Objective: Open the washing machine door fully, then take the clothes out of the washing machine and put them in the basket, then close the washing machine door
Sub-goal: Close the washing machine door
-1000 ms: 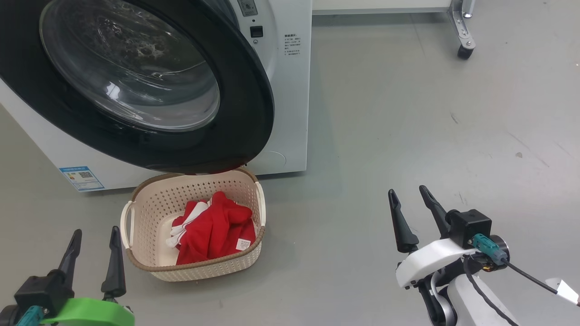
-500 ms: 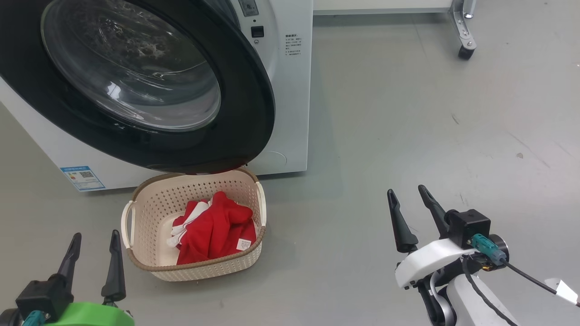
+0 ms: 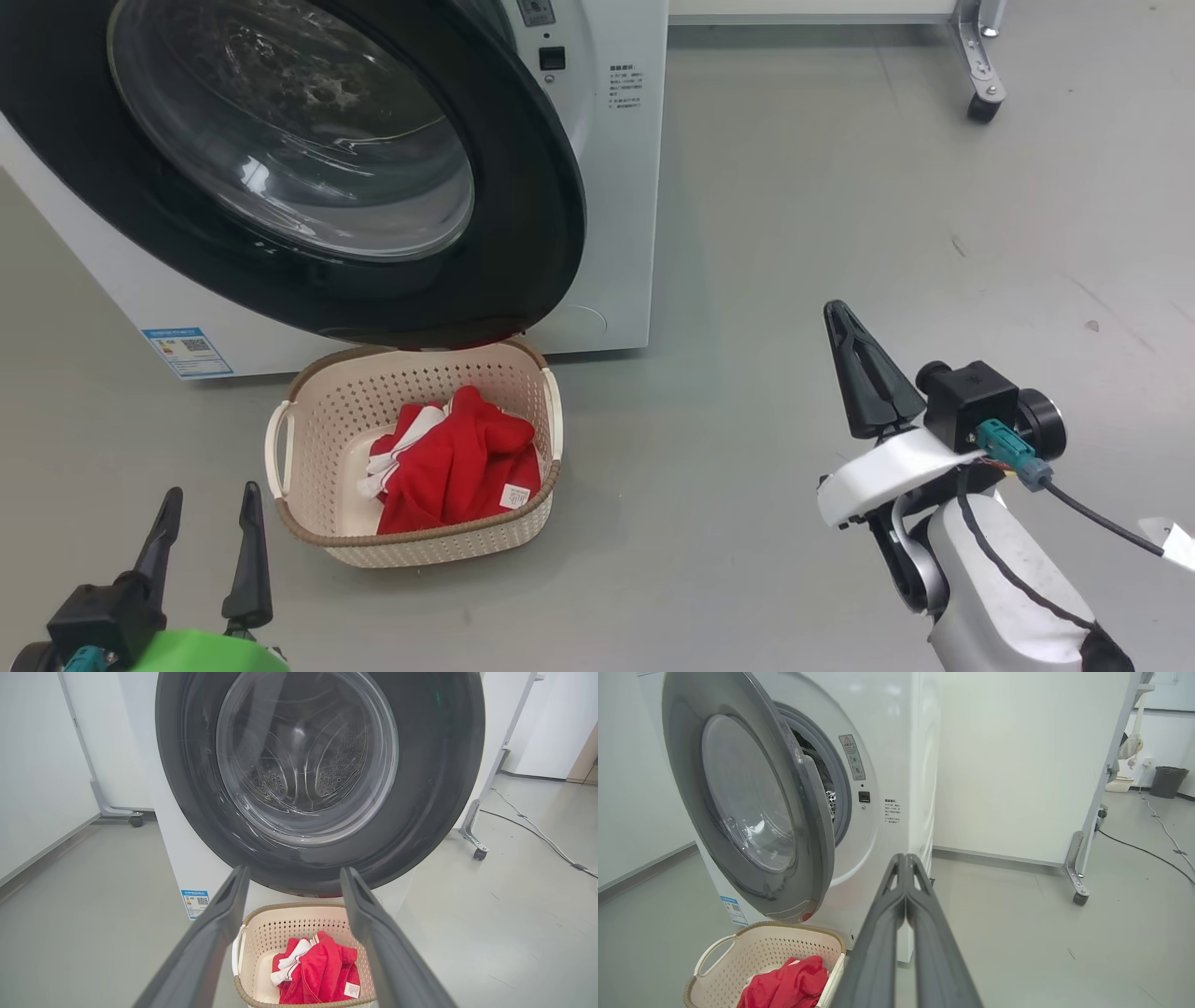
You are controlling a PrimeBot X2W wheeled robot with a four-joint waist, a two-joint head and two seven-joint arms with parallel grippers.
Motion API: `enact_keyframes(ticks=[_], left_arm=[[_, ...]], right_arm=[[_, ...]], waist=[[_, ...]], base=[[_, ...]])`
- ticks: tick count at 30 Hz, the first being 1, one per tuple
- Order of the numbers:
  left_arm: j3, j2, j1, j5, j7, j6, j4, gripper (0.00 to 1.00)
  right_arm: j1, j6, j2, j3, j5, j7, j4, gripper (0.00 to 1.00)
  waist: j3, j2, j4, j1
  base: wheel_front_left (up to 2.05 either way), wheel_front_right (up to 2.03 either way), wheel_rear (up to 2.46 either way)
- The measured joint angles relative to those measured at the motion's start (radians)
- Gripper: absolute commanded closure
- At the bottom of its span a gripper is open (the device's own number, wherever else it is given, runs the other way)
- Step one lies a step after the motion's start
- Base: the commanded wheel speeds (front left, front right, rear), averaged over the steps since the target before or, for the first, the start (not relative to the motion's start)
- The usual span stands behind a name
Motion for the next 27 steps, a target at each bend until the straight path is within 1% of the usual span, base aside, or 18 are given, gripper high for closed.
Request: enact_keyframes(ticks=[4,6,12,15,17,20,22,27], left_arm=[[-0.009,-0.004,0.000,0.003,0.000,-0.005,0.000,0.00],[-0.013,-0.006,0.000,0.005,0.000,-0.009,0.000,0.00],[-0.030,-0.018,-0.003,0.008,0.000,-0.016,-0.001,0.00],[-0.033,-0.021,-0.004,0.007,0.000,-0.016,-0.007,0.00],[-0.036,-0.023,-0.009,0.007,0.000,-0.016,-0.009,0.00],[-0.045,-0.024,-0.025,0.007,0.000,-0.016,-0.011,0.00],[-0.052,-0.026,-0.033,0.005,0.000,-0.016,-0.014,0.00],[-0.078,-0.029,-0.051,-0.002,0.000,-0.017,-0.017,0.00]], right_arm=[[-0.040,0.022,-0.004,0.036,-0.030,0.000,-0.001,1.00],[-0.050,0.023,-0.004,0.046,-0.035,0.000,0.000,1.00],[-0.111,0.046,-0.002,0.105,-0.051,0.000,0.015,1.00],[-0.143,0.047,0.000,0.111,-0.052,0.007,0.022,1.00],[-0.171,0.055,-0.002,0.114,-0.052,0.018,0.027,1.00],[-0.210,0.056,-0.007,0.138,-0.067,0.038,0.042,1.00],[-0.227,0.064,-0.014,0.152,-0.073,0.050,0.053,1.00],[-0.277,0.065,-0.031,0.179,-0.088,0.085,0.084,1.00]], waist=[[0.009,0.0000,0.022,0.0000],[0.011,0.0000,0.028,0.0000],[0.029,0.0000,0.075,0.0000],[0.042,0.0000,0.103,0.0000],[0.052,0.0000,0.122,0.0000],[0.071,0.0000,0.152,0.0000],[0.085,0.0000,0.172,0.0000],[0.128,0.0000,0.221,0.0000]], base=[[0.00,0.00,0.00],[0.00,0.00,0.00],[0.00,0.00,0.00],[0.00,0.00,0.00],[0.00,0.00,0.00],[0.00,0.00,0.00],[0.00,0.00,0.00],[0.00,0.00,0.00]])
